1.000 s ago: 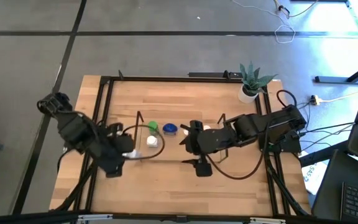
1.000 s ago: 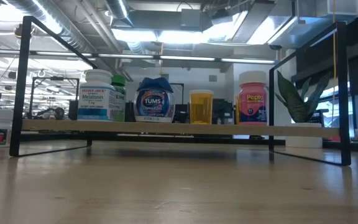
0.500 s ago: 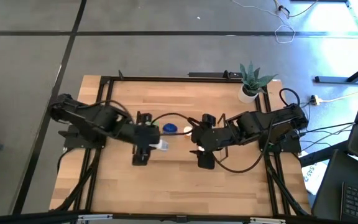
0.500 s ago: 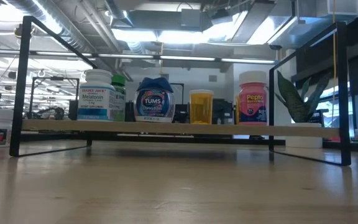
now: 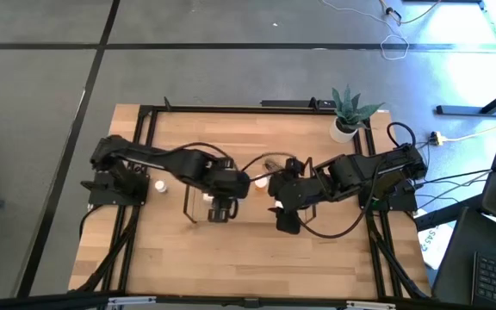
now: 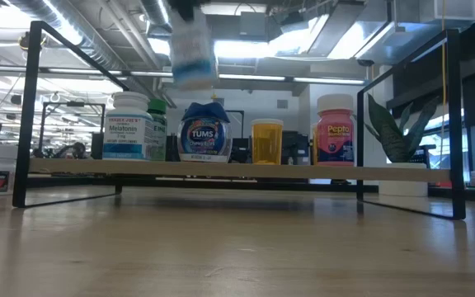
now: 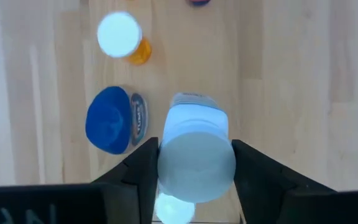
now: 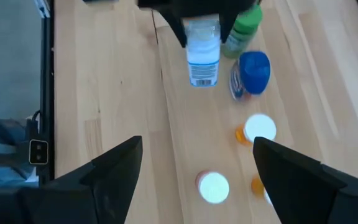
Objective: Pick and place medicine bottles onto shelf by color
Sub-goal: Put the big white pill bottle on the shelf
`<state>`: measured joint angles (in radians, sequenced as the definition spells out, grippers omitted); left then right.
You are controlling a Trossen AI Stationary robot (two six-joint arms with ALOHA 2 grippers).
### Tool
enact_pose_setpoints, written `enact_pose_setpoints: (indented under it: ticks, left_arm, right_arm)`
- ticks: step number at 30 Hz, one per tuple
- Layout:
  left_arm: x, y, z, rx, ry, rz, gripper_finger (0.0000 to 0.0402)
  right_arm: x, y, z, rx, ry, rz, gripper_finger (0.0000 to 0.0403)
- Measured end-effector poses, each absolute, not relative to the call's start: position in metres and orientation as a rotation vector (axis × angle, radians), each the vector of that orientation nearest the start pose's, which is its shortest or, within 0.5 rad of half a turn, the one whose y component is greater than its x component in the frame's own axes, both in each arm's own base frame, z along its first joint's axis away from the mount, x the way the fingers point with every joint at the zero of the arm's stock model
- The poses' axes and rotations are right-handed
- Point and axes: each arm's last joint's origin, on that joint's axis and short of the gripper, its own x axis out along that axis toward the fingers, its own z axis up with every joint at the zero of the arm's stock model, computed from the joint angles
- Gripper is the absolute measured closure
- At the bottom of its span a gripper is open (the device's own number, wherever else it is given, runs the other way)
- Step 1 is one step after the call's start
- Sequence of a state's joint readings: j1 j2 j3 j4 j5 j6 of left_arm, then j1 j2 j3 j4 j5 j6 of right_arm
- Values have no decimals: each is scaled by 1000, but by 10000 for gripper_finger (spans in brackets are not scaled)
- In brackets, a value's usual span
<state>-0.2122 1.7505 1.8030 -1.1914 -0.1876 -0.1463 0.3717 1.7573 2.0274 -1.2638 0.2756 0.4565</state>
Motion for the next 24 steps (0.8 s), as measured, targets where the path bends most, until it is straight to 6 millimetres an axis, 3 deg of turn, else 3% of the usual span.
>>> enact_pose_setpoints:
  ticks: [10,24]
  left_arm:
    - [372,-53,307,14,1250,42,244]
    - [374,-44,306,-31,1247,87,244]
  right_arm:
    - [319,116,405,111,953,-139,95]
    - [319,117,405,120,964,-113,95]
